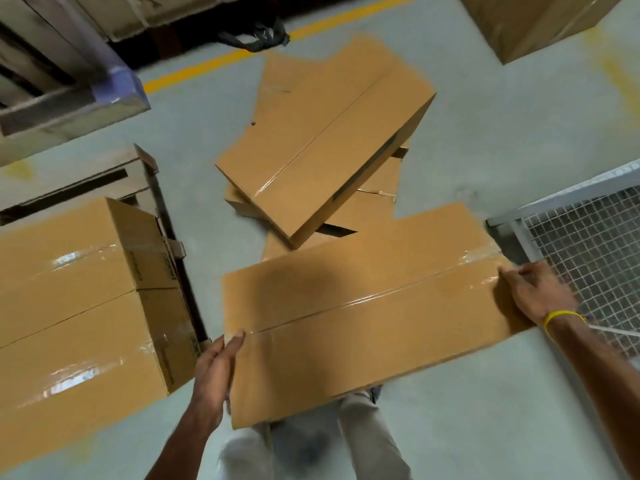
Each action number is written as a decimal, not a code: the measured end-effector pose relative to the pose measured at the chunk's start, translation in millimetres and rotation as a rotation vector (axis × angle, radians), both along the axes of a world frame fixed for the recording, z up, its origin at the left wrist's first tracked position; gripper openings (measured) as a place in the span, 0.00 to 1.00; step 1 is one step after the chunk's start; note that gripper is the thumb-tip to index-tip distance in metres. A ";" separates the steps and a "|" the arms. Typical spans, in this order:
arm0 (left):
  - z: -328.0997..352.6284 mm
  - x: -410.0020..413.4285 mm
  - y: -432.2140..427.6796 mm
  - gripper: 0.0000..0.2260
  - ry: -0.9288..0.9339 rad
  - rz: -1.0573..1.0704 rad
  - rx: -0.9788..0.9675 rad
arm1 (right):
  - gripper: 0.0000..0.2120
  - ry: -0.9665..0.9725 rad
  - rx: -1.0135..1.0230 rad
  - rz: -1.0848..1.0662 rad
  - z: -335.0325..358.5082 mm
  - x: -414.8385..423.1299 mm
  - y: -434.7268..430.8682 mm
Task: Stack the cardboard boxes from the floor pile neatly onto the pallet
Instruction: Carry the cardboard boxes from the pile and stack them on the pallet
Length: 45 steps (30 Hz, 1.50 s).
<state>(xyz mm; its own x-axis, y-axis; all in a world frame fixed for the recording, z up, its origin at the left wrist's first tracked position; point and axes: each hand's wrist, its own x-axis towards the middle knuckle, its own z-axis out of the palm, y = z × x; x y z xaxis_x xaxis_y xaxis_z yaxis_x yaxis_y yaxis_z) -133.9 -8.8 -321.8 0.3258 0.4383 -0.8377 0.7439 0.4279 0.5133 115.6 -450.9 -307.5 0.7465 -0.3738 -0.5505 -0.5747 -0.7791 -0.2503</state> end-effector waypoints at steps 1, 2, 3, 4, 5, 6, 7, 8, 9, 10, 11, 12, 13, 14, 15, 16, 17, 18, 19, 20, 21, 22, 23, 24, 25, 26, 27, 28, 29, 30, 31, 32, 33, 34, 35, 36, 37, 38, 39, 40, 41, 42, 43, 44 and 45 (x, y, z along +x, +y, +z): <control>6.6 -10.5 9.5 0.25 -0.030 0.045 -0.011 | 0.19 0.001 -0.005 0.032 8.1 -2.7 8.9; 15.8 -19.3 18.1 0.30 -0.052 0.079 0.010 | 0.19 -0.002 -0.004 0.069 15.4 -5.1 17.8; 25.1 -28.6 27.5 0.33 -0.079 0.112 0.019 | 0.20 0.000 -0.001 0.102 24.0 -7.4 28.1; 36.0 -37.0 37.3 0.33 -0.090 0.161 0.001 | 0.20 0.007 0.002 0.129 31.8 -8.8 37.6; 46.4 -41.5 44.4 0.29 -0.098 0.196 -0.020 | 0.22 0.005 0.004 0.144 40.2 -11.7 45.7; 60.3 -48.0 53.1 0.25 -0.087 0.218 -0.038 | 0.23 0.011 0.016 0.157 51.9 -15.0 56.3; 73.5 -52.7 61.1 0.21 -0.086 0.233 -0.051 | 0.23 0.009 0.030 0.150 60.6 -18.3 65.5; 85.2 -58.7 69.3 0.20 -0.102 0.261 -0.078 | 0.23 0.000 0.048 0.133 72.0 -23.1 75.6; 93.6 -64.3 79.0 0.19 -0.122 0.298 -0.101 | 0.22 -0.017 0.088 0.113 86.2 -28.3 87.6; 101.1 -68.0 88.5 0.20 -0.138 0.332 -0.114 | 0.21 -0.024 0.116 0.085 96.1 -33.0 97.6; 111.2 -71.3 99.2 0.21 -0.144 0.356 -0.122 | 0.21 -0.047 0.134 0.057 109.7 -40.0 108.4; 118.7 -75.1 111.6 0.22 -0.142 0.365 -0.118 | 0.21 -0.066 0.165 0.012 121.4 -45.7 118.9; 126.0 -78.9 124.3 0.23 -0.150 0.374 -0.112 | 0.22 -0.089 0.220 -0.041 132.7 -52.9 129.0; 133.7 -82.0 137.6 0.22 -0.160 0.375 -0.105 | 0.24 -0.117 0.289 -0.074 145.2 -60.1 138.0; 144.7 -82.0 147.8 0.22 -0.179 0.384 -0.099 | 0.20 -0.134 0.341 -0.099 159.4 -66.9 147.8; 159.9 -83.7 159.8 0.21 -0.198 0.378 -0.100 | 0.15 -0.158 0.395 -0.106 176.4 -75.6 158.5; 176.2 -85.2 170.6 0.19 -0.212 0.366 -0.095 | 0.12 -0.195 0.448 -0.121 190.1 -83.3 166.6; 193.0 -87.8 181.8 0.17 -0.227 0.350 -0.103 | 0.12 -0.236 0.508 -0.151 205.4 -92.2 177.3; 208.6 -91.0 193.5 0.15 -0.247 0.332 -0.112 | 0.14 -0.252 0.556 -0.161 219.3 -100.2 187.2; 223.0 -93.0 203.1 0.13 -0.245 0.321 -0.115 | 0.15 -0.280 0.592 -0.158 231.4 -108.1 196.6; 237.8 -98.1 214.9 0.12 -0.239 0.312 -0.099 | 0.17 -0.298 0.617 -0.155 243.1 -114.8 207.9; 251.9 -102.6 225.6 0.12 -0.234 0.306 -0.085 | 0.18 -0.317 0.650 -0.155 255.1 -121.8 219.7; 265.2 -107.1 236.3 0.12 -0.248 0.308 -0.074 | 0.18 -0.335 0.668 -0.161 261.8 -124.8 230.0; 279.3 -112.2 246.4 0.12 -0.257 0.316 -0.061 | 0.18 -0.352 0.698 -0.164 272.0 -129.0 241.8; 290.1 -116.0 255.0 0.12 -0.265 0.319 -0.048 | 0.17 -0.358 0.709 -0.151 278.9 -131.6 252.0; 303.8 -121.2 263.8 0.12 -0.268 0.322 -0.032 | 0.18 -0.371 0.724 -0.138 287.6 -133.9 264.3; 316.6 -126.2 271.2 0.12 -0.273 0.323 -0.018 | 0.19 -0.375 0.734 -0.122 293.2 -135.9 274.0; 329.4 -131.0 278.2 0.12 -0.273 0.330 -0.009 | 0.19 -0.379 0.744 -0.114 300.6 -137.7 284.2; 340.5 -136.4 285.5 0.12 -0.280 0.336 -0.001 | 0.20 -0.382 0.755 -0.099 306.6 -137.3 292.6; 349.6 -141.9 291.9 0.12 -0.285 0.343 0.006 | 0.20 -0.381 0.762 -0.090 313.4 -137.7 301.1; 359.3 -149.9 298.0 0.11 -0.297 0.350 0.016 | 0.22 -0.379 0.782 -0.076 320.5 -138.1 309.7; 368.5 -158.6 304.0 0.11 -0.312 0.366 0.026 | 0.23 -0.378 0.801 -0.066 328.7 -140.7 318.4; 377.5 -166.3 308.4 0.10 -0.327 0.380 0.039 | 0.26 -0.387 0.818 -0.045 334.2 -142.6 325.2; 385.8 -173.9 312.2 0.10 -0.344 0.394 0.050 | 0.28 -0.400 0.824 -0.027 340.2 -144.7 331.7; 393.1 -179.9 315.4 0.10 -0.363 0.400 0.058 | 0.29 -0.414 0.828 -0.007 344.6 -145.8 336.8; 399.5 -187.3 318.8 0.10 -0.382 0.407 0.066 | 0.27 -0.424 0.836 0.010 351.2 -148.6 343.4; 405.5 -194.8 321.5 0.10 -0.401 0.413 0.079 | 0.25 -0.430 0.845 0.035 355.4 -150.8 349.0; 410.1 -202.5 325.1 0.10 -0.417 0.423 0.094 | 0.25 -0.435 0.848 0.047 362.0 -154.4 355.9; 415.4 -209.6 327.9 0.10 -0.433 0.437 0.110 | 0.27 -0.440 0.848 0.065 367.6 -156.8 362.4; 419.6 -215.0 330.5 0.10 -0.441 0.449 0.122 | 0.28 -0.447 0.848 0.072 373.1 -159.0 368.2; 423.8 -222.2 333.1 0.10 -0.453 0.460 0.124 | 0.28 -0.460 0.859 0.092 378.3 -161.7 373.9; 427.1 -229.5 335.7 0.09 -0.465 0.473 0.122 | 0.26 -0.468 0.864 0.112 384.5 -165.9 380.3; 430.2 -236.4 338.4 0.09 -0.475 0.474 0.120 | 0.23 -0.472 0.866 0.132 388.3 -167.2 386.9; 432.1 -244.0 341.7 0.09 -0.485 0.470 0.121 | 0.21 -0.472 0.868 0.144 392.7 -168.9 394.3; 432.7 -250.5 345.3 0.09 -0.488 0.457 0.118 | 0.19 -0.465 0.870 0.158 396.3 -170.8 401.1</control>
